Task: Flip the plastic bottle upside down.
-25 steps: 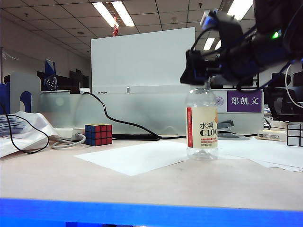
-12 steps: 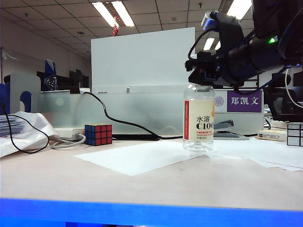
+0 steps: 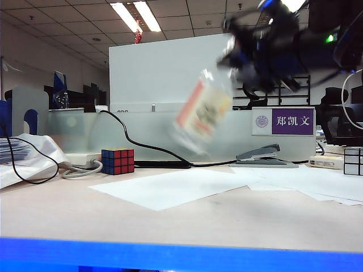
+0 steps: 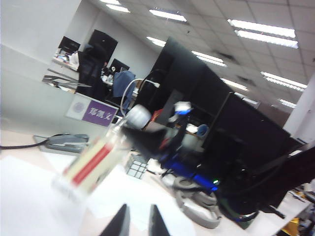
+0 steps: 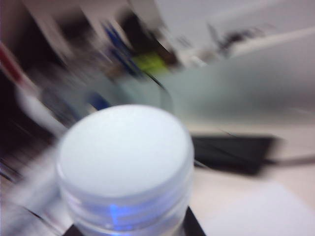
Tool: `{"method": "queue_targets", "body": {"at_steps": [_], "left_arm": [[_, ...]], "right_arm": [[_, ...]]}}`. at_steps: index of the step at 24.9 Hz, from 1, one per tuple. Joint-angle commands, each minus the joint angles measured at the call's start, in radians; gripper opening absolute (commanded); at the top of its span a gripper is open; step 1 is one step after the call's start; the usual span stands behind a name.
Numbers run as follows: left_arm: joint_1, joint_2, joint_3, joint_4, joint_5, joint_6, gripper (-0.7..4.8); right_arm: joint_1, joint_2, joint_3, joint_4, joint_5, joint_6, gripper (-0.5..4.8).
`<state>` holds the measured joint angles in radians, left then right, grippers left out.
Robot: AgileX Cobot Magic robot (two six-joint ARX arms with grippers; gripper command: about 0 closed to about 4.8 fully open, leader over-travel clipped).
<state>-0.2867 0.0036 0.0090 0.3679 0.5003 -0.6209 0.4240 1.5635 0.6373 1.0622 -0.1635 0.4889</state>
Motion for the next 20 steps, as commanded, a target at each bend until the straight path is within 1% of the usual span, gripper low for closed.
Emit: {"method": "queue_targets", "body": {"at_steps": [1, 3, 6, 9, 11, 14, 17, 18, 19, 20], "left_arm": [[0.001, -0.002, 0.003, 0.01, -0.062, 0.005, 0.62], [0.001, -0.002, 0.003, 0.049, -0.074, 0.006, 0.62], [0.001, -0.002, 0.003, 0.114, -0.067, -0.006, 0.62], [0.001, -0.002, 0.004, 0.16, -0.044, -0.035, 0.62], [0.001, -0.002, 0.004, 0.198, -0.021, -0.05, 0.63], [0.001, -0.002, 0.004, 0.282, 0.008, -0.092, 0.63], [0.001, -0.002, 0.004, 0.325, 0.054, -0.077, 0.64], [0.001, -0.002, 0.004, 0.325, 0.07, -0.063, 0.74], [0.001, -0.002, 0.004, 0.325, 0.089, -0.047, 1.11], [0.001, -0.002, 0.004, 0.335, 0.103, -0.029, 1.67]], "right_arm": [[0.009, -0.007, 0.005, 0.216, -0.031, 0.335, -0.06], [0.009, -0.007, 0.005, 0.273, -0.066, 0.525, -0.06], [0.009, -0.007, 0.005, 0.345, -0.117, 0.765, -0.06], [0.022, -0.009, 0.006, 0.354, -0.145, 0.975, -0.06], [0.029, -0.009, 0.01, 0.355, -0.163, 1.055, -0.06], [0.078, -0.009, 0.017, 0.355, -0.171, 1.113, -0.06], [0.164, -0.009, 0.047, 0.355, -0.169, 1.173, -0.06], [0.191, -0.009, 0.061, 0.355, -0.167, 1.189, -0.06], [0.225, -0.008, 0.081, 0.355, -0.156, 1.206, -0.06], [0.27, -0.009, 0.106, 0.355, -0.138, 1.233, -0.06]]}}
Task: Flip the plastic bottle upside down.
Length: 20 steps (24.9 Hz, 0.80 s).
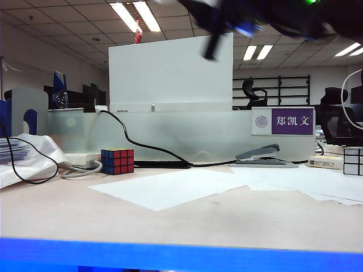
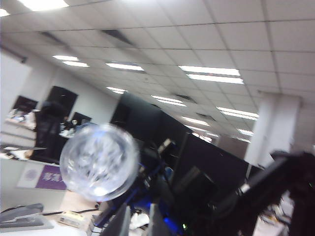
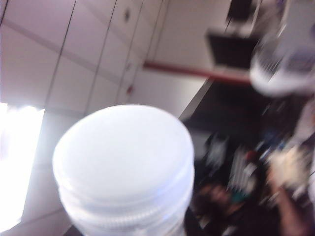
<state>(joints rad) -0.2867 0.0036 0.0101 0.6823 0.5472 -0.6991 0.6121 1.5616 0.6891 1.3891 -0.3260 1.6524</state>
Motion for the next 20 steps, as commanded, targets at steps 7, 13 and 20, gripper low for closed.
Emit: {"method": "queue_targets", "body": {"at_steps": [7, 13, 20], "left_arm": [[0.001, -0.001, 0.055, 0.332, 0.03, 0.269, 2.57], [0.001, 0.001, 0.272, 0.215, 0.112, 0.51, 2.71], [0.001, 0.03, 0.322, 0.082, 0.187, 0.785, 2.79]], "right_arm": [[0.278, -0.006, 0.335, 0.027, 0.025, 0.18, -0.06], [0.432, -0.006, 0.375, -0.078, 0.021, 0.185, -0.06], [0.563, -0.006, 0.376, -0.155, 0.08, 0.218, -0.06]]}}
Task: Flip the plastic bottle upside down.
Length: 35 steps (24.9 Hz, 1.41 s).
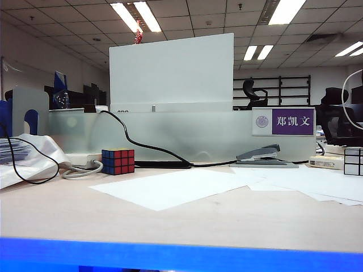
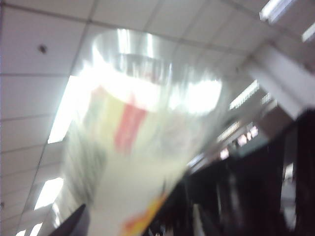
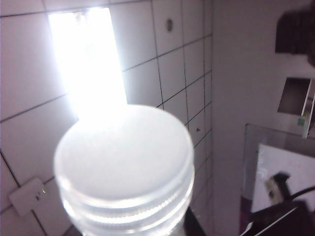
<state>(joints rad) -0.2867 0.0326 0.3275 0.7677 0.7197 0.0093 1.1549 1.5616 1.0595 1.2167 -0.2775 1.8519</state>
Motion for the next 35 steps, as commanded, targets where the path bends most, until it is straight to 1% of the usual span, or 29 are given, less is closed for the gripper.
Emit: {"method": "queue_targets", "body": {"at_steps": [1, 6, 9, 15, 16, 19, 20, 22, 24, 34, 35], "left_arm": [[0.001, 0.001, 0.004, 0.0, 0.013, 0.095, 2.79], [0.001, 0.001, 0.005, 0.043, -0.022, 0.148, 2.8], [0.001, 0.001, 0.006, 0.085, -0.051, 0.183, 3.17], [0.001, 0.001, 0.027, 0.071, -0.053, 0.26, 3.22], [0.001, 0.002, 0.03, 0.071, -0.053, 0.272, 3.36], [0.001, 0.007, 0.043, 0.074, -0.054, 0.276, 3.98], [0.001, 0.008, 0.047, 0.073, -0.053, 0.275, 4.12], [0.001, 0.012, 0.053, 0.079, -0.052, 0.275, 4.16], [0.001, 0.016, 0.061, 0.079, -0.048, 0.273, 4.41], [0.001, 0.019, 0.089, 0.087, -0.015, 0.262, 4.39], [0.001, 0.019, 0.09, 0.088, -0.015, 0.25, 4.37]], "right_arm": [[0.028, -0.006, 0.006, 0.017, 0.032, 0.018, -0.06], [0.05, -0.007, 0.006, 0.021, 0.035, 0.018, -0.06], [0.049, -0.007, 0.006, 0.013, 0.04, 0.016, -0.06], [0.052, -0.007, 0.006, -0.016, 0.04, 0.023, -0.06], [0.056, -0.007, 0.006, -0.017, 0.043, 0.025, -0.06], [0.071, -0.007, 0.006, -0.023, 0.068, 0.03, -0.06], [0.078, -0.007, 0.006, -0.035, 0.071, 0.03, -0.06], [0.09, -0.007, 0.006, -0.055, 0.074, 0.03, -0.06], [0.104, -0.007, 0.006, -0.071, 0.077, 0.031, -0.06], [0.146, -0.007, 0.006, -0.099, 0.116, 0.033, -0.06], [0.15, -0.007, 0.006, -0.103, 0.123, 0.033, -0.06]]}}
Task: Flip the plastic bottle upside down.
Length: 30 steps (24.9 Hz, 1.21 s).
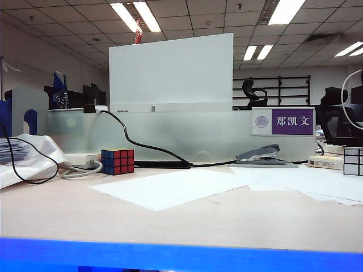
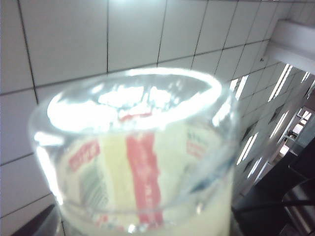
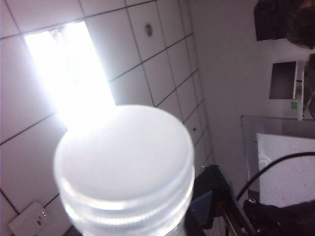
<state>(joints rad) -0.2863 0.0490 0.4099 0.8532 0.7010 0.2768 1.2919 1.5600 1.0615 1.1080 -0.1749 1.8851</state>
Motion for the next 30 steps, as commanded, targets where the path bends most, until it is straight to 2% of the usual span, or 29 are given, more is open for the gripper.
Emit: {"method": "queue_targets", "body": {"at_steps": [1, 8, 13, 15, 19, 20, 21, 26, 27, 28, 29, 30], "left_arm": [[0.001, 0.002, 0.01, 0.007, 0.003, -0.028, 4.35], [0.0, 0.027, 0.015, 0.045, 0.034, -0.06, 4.33], [0.0, 0.064, 0.015, 0.054, 0.066, -0.114, 4.14], [0.0, 0.074, 0.015, 0.054, 0.071, -0.117, 3.4], [0.0, 0.077, 0.015, 0.061, 0.071, -0.116, 1.45], [0.0, 0.077, 0.015, 0.067, 0.071, -0.117, 1.11], [0.0, 0.077, 0.015, 0.073, 0.071, -0.117, 0.8], [0.0, 0.077, 0.015, 0.084, 0.069, -0.117, 0.01], [0.0, 0.077, 0.015, 0.084, 0.069, -0.119, -0.06], [0.0, 0.077, 0.015, 0.085, 0.068, -0.12, -0.06], [0.0, 0.077, 0.015, 0.088, 0.058, -0.12, -0.06], [0.0, 0.077, 0.015, 0.088, 0.049, -0.12, -0.06]], "right_arm": [[0.017, -0.005, 0.005, -0.003, 0.02, 0.0, -0.06], [0.037, -0.005, 0.005, -0.039, 0.033, -0.004, -0.06], [0.049, -0.005, 0.005, -0.089, 0.035, -0.005, -0.06], [0.05, -0.005, 0.005, -0.09, 0.035, -0.004, -0.06], [0.05, -0.005, 0.005, -0.084, 0.04, -0.005, -0.06], [0.05, -0.005, 0.005, -0.084, 0.043, -0.008, -0.06], [0.05, -0.005, 0.005, -0.082, 0.043, -0.009, -0.06], [0.05, -0.005, 0.005, -0.081, 0.043, -0.021, 0.1], [0.05, -0.005, 0.005, -0.079, 0.043, -0.039, 0.71], [0.05, -0.005, 0.005, -0.079, 0.043, -0.053, 1.62], [0.05, -0.005, 0.005, -0.079, 0.044, -0.061, 3.0], [0.049, -0.005, 0.005, -0.079, 0.045, -0.061, 3.97]]}}
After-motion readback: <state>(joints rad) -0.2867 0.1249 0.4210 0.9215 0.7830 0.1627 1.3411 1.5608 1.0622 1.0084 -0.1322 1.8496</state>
